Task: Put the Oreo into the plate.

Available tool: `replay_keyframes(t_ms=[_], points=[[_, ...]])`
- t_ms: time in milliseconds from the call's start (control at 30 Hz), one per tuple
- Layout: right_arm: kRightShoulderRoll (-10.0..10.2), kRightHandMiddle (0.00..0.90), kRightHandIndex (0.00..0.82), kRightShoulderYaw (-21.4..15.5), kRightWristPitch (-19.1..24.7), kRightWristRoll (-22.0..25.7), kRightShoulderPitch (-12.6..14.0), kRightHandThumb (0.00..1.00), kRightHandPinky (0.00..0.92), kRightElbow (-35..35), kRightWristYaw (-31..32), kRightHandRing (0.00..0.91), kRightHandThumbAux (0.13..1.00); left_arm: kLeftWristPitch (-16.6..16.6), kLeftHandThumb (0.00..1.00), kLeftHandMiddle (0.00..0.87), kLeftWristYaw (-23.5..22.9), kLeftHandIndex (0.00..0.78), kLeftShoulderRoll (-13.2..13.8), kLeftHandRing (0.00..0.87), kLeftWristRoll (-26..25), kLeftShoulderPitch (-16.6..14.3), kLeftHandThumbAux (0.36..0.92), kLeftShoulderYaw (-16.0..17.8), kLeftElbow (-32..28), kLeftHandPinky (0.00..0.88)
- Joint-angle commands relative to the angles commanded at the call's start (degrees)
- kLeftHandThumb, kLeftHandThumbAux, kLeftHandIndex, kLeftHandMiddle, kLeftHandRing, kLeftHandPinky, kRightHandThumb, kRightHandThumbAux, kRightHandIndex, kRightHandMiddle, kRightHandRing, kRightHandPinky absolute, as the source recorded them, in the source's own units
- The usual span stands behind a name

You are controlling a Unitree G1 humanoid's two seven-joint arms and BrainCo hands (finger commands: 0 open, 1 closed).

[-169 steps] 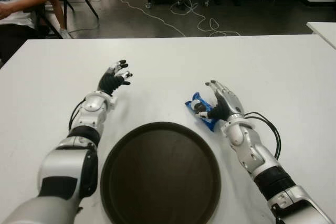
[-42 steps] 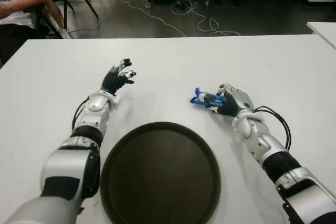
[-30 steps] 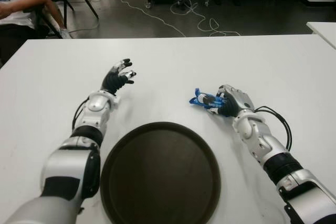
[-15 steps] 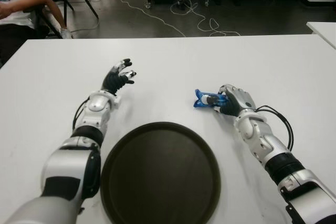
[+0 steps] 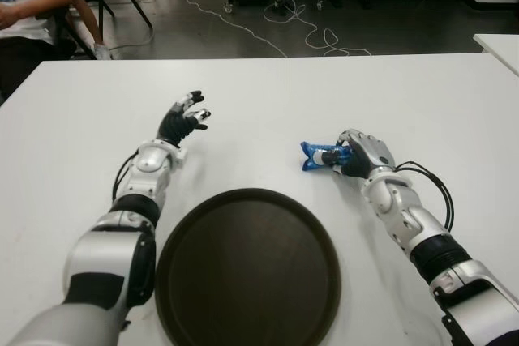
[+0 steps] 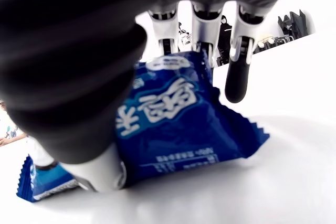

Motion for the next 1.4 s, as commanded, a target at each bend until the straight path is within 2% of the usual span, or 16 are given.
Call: replay_keyframes(t_ms=[367,767,1067,1400], points=[[0.3,0.732,0.591,-0.7,1.1,0.1,0.1,0.258,0.721,-0.7,0.7,0.736,0.862,-0.1,0.235,0.11,0.1,0.039,0.1,0.228,0.2,0.0,0.657,-0.2,0.0,0.328],[0.3,0.737,0.609,-1.1,0.1,0.5,0.0,0.238,0.73,0.1,-0.3,0.744,0.867,0.3,0.208,0.113,0.2,0.036,0.0,0.227,0.3,-0.2,0.659,-0.3,0.1,0.318],[0.3,0.739,0.601,-1.1,-0.9,0.4,-0.2,0.275,0.715,0.2,-1.3,0.738,0.857,0.6,0.226,0.111,0.2,0.041,0.0,0.224,0.3,-0.3,0.665,-0.2,0.4,0.328],[0.0,0.736,0.603,-1.0,-1.3,-0.4,1.1,0.287,0.723,-4.8,-2.0,0.74,0.856,1.1,0.234,0.107,0.4,0.037,0.3,0.225,0.3,-0.6,0.67,-0.1,0.5,0.323]])
